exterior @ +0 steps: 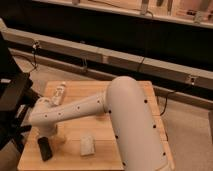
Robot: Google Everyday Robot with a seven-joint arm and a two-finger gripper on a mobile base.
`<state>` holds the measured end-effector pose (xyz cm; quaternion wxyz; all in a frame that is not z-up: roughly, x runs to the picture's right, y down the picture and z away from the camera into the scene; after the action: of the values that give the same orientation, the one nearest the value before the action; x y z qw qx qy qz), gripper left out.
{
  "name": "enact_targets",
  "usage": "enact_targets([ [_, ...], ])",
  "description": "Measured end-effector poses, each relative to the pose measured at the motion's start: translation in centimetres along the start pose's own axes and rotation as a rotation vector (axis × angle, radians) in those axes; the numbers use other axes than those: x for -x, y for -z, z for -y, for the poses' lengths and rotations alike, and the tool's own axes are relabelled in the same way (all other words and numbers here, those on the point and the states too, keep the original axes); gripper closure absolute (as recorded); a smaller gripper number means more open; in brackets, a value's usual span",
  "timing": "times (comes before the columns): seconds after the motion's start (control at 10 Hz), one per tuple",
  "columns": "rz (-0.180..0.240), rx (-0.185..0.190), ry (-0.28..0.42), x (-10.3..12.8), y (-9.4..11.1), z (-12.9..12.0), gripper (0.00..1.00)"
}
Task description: Place the eraser on the white sponge
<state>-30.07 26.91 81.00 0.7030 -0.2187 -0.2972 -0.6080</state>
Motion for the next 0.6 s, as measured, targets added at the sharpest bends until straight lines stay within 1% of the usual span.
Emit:
enact_targets([
  [0.2, -0.004, -0.005, 0.011, 0.1, 0.2, 0.3, 0.2],
  [0.3, -0.007, 0.0, 0.016, 0.1, 0.4, 0.6, 0.2],
  [0.5, -0.009, 0.051, 0.044, 0.7, 0.5, 2.2, 0.2],
  [0.6, -0.01, 0.064, 0.048, 0.8, 0.6, 2.4, 0.2],
])
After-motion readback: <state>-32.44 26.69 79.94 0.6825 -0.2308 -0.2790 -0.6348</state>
